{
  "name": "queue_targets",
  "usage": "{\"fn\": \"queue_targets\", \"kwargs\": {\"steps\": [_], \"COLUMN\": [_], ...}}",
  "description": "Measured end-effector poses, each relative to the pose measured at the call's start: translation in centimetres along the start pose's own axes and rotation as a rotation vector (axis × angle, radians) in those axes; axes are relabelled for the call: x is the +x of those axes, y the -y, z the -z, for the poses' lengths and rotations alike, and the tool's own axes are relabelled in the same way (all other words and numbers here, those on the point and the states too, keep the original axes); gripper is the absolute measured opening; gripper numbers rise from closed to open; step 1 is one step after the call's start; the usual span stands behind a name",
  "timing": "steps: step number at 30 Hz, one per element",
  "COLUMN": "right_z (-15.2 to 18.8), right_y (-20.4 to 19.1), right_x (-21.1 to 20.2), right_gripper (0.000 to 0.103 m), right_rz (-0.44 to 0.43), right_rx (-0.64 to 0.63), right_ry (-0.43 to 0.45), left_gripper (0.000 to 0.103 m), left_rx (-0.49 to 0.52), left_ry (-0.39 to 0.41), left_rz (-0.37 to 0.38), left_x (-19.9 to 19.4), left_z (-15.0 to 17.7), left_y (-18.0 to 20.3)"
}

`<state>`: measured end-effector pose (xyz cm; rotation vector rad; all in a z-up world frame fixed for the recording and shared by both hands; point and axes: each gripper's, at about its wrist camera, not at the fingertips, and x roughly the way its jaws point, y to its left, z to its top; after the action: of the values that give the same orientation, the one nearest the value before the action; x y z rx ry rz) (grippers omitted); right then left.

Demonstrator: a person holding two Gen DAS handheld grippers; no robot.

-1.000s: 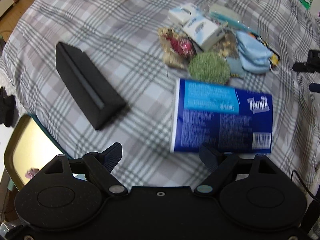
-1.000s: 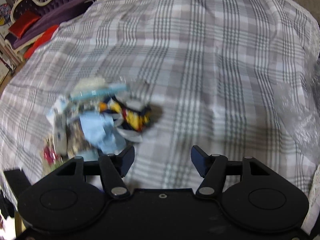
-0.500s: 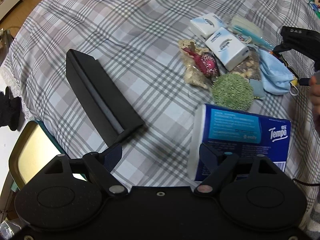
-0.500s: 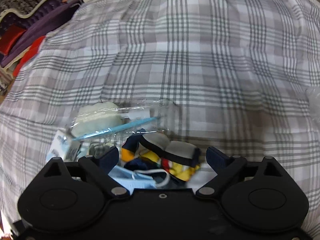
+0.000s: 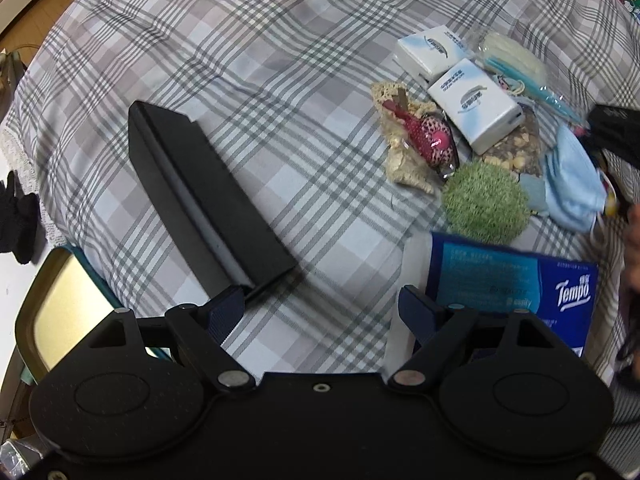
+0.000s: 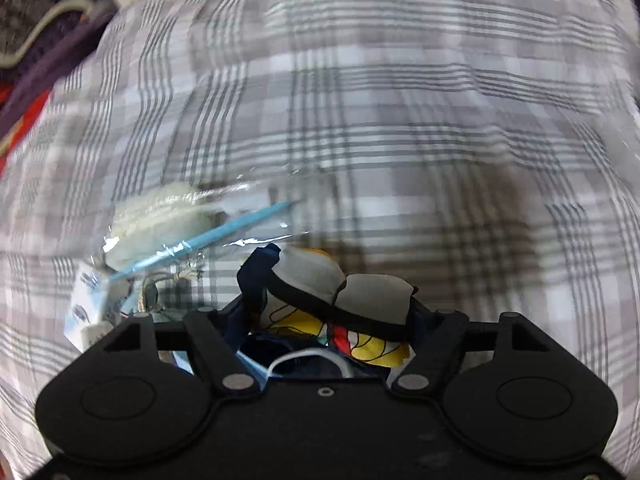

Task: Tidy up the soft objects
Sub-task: 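Grasp the cartoon-print socks with the right tool while the left tool approaches the green ball, then grasp the green knitted ball with the left tool while the right tool holds the socks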

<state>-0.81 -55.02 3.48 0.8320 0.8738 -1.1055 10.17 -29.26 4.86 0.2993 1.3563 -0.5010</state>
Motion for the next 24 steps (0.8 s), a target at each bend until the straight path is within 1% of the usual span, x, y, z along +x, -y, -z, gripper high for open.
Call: {"fn": "queue_targets", "kwargs": {"steps": [3, 5, 8, 11, 14, 17, 19, 22, 24], "right_z": [0.1, 0.1, 0.2, 0.4, 0.3, -0.2, -0.5, -0.5, -0.5], "right_y": [0.9, 1.4, 2.2, 2.3, 2.6, 3.0, 3.1, 3.5, 3.7], "right_x": [-1.7, -3.1, -4.6, -5.3, -4.9, -4.1, -3.8, -3.7, -3.7], "right_gripper": [0.074, 0.074, 0.074, 0.074, 0.074, 0.074, 0.074, 0.074, 0.074], "right_rz": [-0.022, -0.026, -0.003, 0.014, 0.013, 0.008, 0.009, 0.006, 0.006], "right_rx": [0.018, 0.028, 0.031, 0.01, 0.0, 0.005, 0.009, 0.013, 0.015], "right_ry": [0.048, 0.107, 0.202, 0.252, 0.254, 0.229, 0.217, 0.213, 0.22], "left_gripper": [0.081, 0.081, 0.081, 0.081, 0.081, 0.081, 0.086, 0.087, 0.087], "left_rx": [-0.016, -0.029, -0.034, -0.044, -0.039, 0.014, 0.057, 0.097, 0.078], "left_ry": [0.018, 0.02, 0.014, 0.007, 0.009, 0.019, 0.028, 0.035, 0.037], "left_rz": [0.006, 0.013, 0.019, 0.029, 0.054, 0.085, 0.093, 0.127, 0.137], "left_x": [-0.1, 0.2, 1.0, 1.9, 2.0, 1.6, 1.4, 1.2, 1.0], "left_z": [-1.0, -2.0, -3.6, -5.0, -5.6, -5.3, -5.1, -4.6, -4.4], "left_y": [0.1, 0.3, 0.9, 1.6, 2.8, 4.4, 5.6, 6.8, 7.1]}}
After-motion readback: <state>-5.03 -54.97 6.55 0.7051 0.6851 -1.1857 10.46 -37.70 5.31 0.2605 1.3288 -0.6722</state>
